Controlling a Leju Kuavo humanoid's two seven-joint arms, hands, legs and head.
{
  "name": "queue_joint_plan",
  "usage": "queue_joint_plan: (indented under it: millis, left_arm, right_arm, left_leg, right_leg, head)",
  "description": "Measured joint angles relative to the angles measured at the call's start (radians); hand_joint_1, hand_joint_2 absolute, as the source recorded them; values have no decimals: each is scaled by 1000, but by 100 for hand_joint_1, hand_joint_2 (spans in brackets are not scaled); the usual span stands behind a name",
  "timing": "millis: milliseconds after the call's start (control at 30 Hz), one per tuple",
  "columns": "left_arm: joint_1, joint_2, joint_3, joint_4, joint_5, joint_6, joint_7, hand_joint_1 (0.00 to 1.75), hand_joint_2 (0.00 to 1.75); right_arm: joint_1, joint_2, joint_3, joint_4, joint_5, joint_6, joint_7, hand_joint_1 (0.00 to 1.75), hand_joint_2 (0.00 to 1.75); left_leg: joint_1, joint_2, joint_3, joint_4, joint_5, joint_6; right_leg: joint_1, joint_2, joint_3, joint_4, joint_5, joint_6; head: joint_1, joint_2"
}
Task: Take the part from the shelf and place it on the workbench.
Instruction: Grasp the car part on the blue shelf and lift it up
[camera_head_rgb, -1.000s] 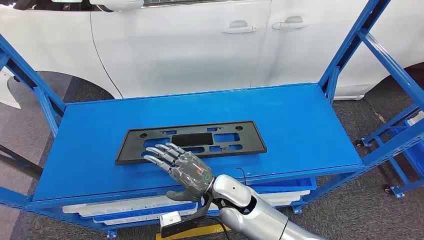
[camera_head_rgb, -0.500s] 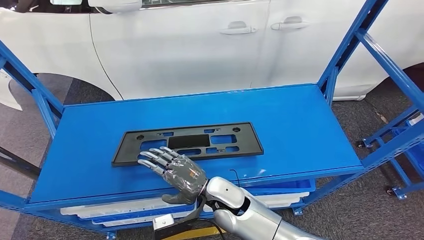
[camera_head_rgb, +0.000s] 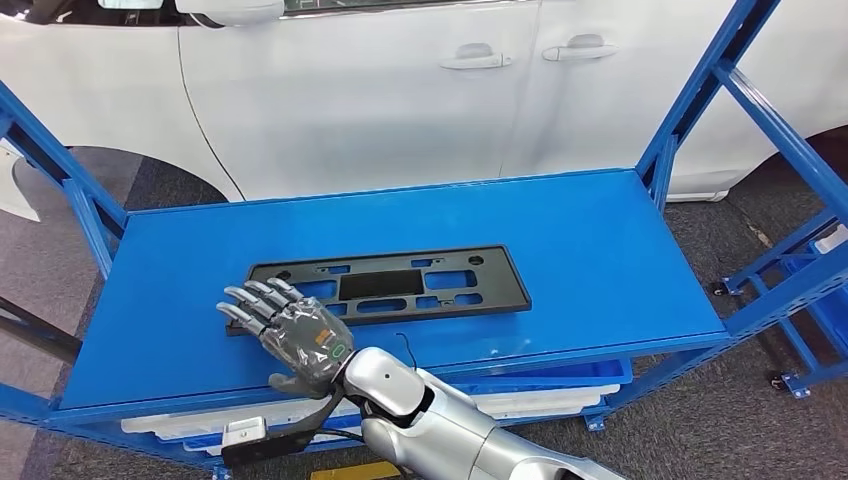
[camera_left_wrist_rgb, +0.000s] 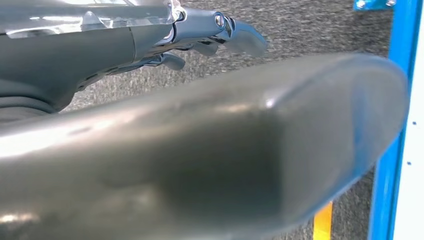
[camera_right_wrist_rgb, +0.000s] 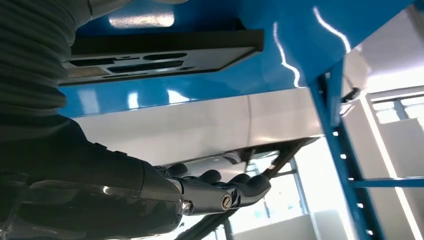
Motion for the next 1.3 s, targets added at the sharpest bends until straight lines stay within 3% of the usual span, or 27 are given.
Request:
queue_joint_plan:
  millis: [67, 167, 200, 233, 267, 333, 400, 500, 567, 667, 700, 733, 767, 833, 900, 1000, 1067, 1100, 1167, 1233, 1267, 1300]
  left_arm:
    - [0, 1, -2, 0, -6, -6, -1, 0, 0]
    - [-1, 4, -7, 0, -12, -10, -4, 0, 0]
    - [-1, 4, -8, 0, -13, -11, -4, 0, 0]
    - [-1, 5, -10, 0, -15, -11, -5, 0, 0]
    - [-1, 5, -13, 0, -17, -12, -5, 0, 0]
    - [-2, 4, -19, 0, -21, -12, -5, 0, 0]
    - [-3, 4, -23, 0, -24, -12, -5, 0, 0]
    - [-3, 4, -24, 0, -24, -12, -5, 0, 0]
    - [-4, 6, -24, 0, -25, -12, -5, 0, 0]
    - [-3, 8, -24, 0, -25, -12, -5, 0, 0]
    - [-2, 8, -24, 0, -24, -12, -5, 0, 0]
    - [-1, 9, -24, 0, -24, -12, -5, 0, 0]
    - [-1, 9, -24, 0, -24, -12, -5, 0, 0]
    - [-2, 11, -24, 0, -24, -11, -5, 0, 0]
    - [-3, 12, -24, 0, -24, -11, -5, 0, 0]
    - [-4, 12, -24, 0, -24, -11, -6, 0, 0]
    - [-4, 12, -24, 0, -25, -11, -8, 0, 0]
    - [-5, 12, -24, 0, -26, -11, -8, 0, 0]
    - [-7, 12, -24, 0, -29, -11, -9, 0, 0]
    - [-7, 13, -24, 0, -32, -12, -9, 0, 0]
    - [-7, 13, -24, 0, -35, -13, -9, 0, 0]
    - [-8, 13, -24, 0, -37, -14, -8, 0, 0]
  right_arm:
    - [-25, 7, -15, 56, -2, -26, 17, 0, 175]
    - [-53, 10, -35, 129, 0, -49, 37, 0, 175]
    - [-56, 10, -39, 149, 2, -54, 44, 0, 175]
    - [-59, 10, -42, 165, 6, -57, 52, 0, 175]
    - [-63, 10, -44, 179, 11, -61, 60, 0, 175]
    - [-74, 13, -45, 200, 20, -70, 78, 0, 175]
    - [-86, 18, -45, 218, 28, -81, 94, 0, 175]
    - [-95, 21, -45, 240, 33, -88, 106, 0, 175]
    - [-98, 25, -45, 250, 33, -89, 108, 0, 175]
    - [-103, 31, -45, 262, 34, -91, 108, 0, 175]
    - [-103, 31, -45, 266, 34, -91, 108, 0, 175]
    - [-102, 31, -45, 271, 34, -91, 108, 0, 175]
    - [-102, 31, -45, 274, 34, -92, 109, 0, 175]
    - [-104, 32, -45, 278, 38, -92, 118, 0, 175]
    - [-109, 32, -45, 287, 46, -94, 129, 0, 175]
    - [-117, 32, -52, 314, 64, -98, 139, 0, 175]
    - [-123, 32, -67, 337, 83, -106, 143, 0, 175]
    - [-126, 32, -76, 347, 95, -113, 144, 0, 175]
    - [-128, 30, -95, 368, 123, -126, 152, 3, 175]
    - [-128, 25, -110, 387, 147, -129, 166, 28, 175]
    - [-130, 23, -116, 395, 158, -124, 174, 41, 175]
    - [-132, 21, -121, 401, 170, -116, 180, 71, 175]
  left_leg:
    - [4, 1, 0, -4, 4, 13]
    - [3, 2, -2, -4, 6, 22]
    - [2, 2, -2, -4, 6, 22]
    - [1, 2, -2, -3, 5, 23]
    - [0, 1, -1, -3, 5, 23]
    - [-4, 0, 1, -2, 4, 21]
    - [-8, 0, 0, 0, 2, 16]
    - [-6, 3, -2, 0, 1, 0]
    - [-4, 3, -14, 30, -21, -11]
    - [0, 2, -97, 211, -111, -26]
    - [2, 2, -123, 264, -127, -30]
    - [5, 3, -133, 282, -123, -34]
    - [8, 3, -123, 258, -99, -37]
    - [14, 3, -59, 126, -32, -40]
    - [14, 1, -13, 29, -2, -32]
    - [10, -3, -11, 15, -2, -6]
    - [12, -2, -11, 10, 2, 8]
    - [13, -2, -11, 8, 5, 14]
    - [10, -1, -13, 8, 5, 21]
    - [6, -1, -14, 9, 5, 23]
    - [5, -2, -14, 10, 5, 23]
    - [3, -2, -13, 11, 5, 23]
  right_leg:
    - [-2, -1, -20, 47, -31, 10]
    - [-5, -1, -113, 242, -122, 19]
    - [-6, -1, -135, 287, -132, 20]
    - [-6, -1, -143, 299, -124, 19]
    - [-6, -1, -129, 266, -97, 15]
    - [-2, -2, -64, 125, -28, 1]
    - [3, -5, -18, 21, 7, -9]
    - [4, -6, -11, -4, 13, -14]
    - [-3, -6, -5, -16, 19, -22]
    - [-6, -7, -1, -21, 21, -27]
    - [-6, -7, -1, -20, 21, -27]
    - [-6, -6, -1, -19, 20, -26]
    - [-7, -6, -1, -16, 18, -25]
    - [-9, -4, -1, -8, 11, -18]
    - [-5, -2, -5, 2, 6, -8]
    - [-2, 0, -11, 4, 8, 7]
    - [-4, -1, -24, 34, -13, 16]
    - [-6, -1, -43, 75, -38, 20]
    - [-7, -2, -106, 208, -102, 24]
    - [-8, -2, -151, 299, -125, 24]
    - [-7, -2, -148, 290, -109, 21]
    - [-6, -2, -125, 242, -78, 16]
  head:
    - [1, 0]
    - [3, 0]
    - [3, 0]
    - [3, 0]
    - [3, 0]
    - [3, 0]
    - [2, 0]
    - [2, 0]
    - [1, 0]
    - [-1, 0]
    - [-1, 0]
    - [-1, 0]
    - [-1, 0]
    - [-1, 0]
    - [-2, 0]
    - [0, 0]
    - [2, 0]
    - [3, 0]
    - [6, 0]
    - [6, 0]
    - [6, 0]
    - [6, 0]
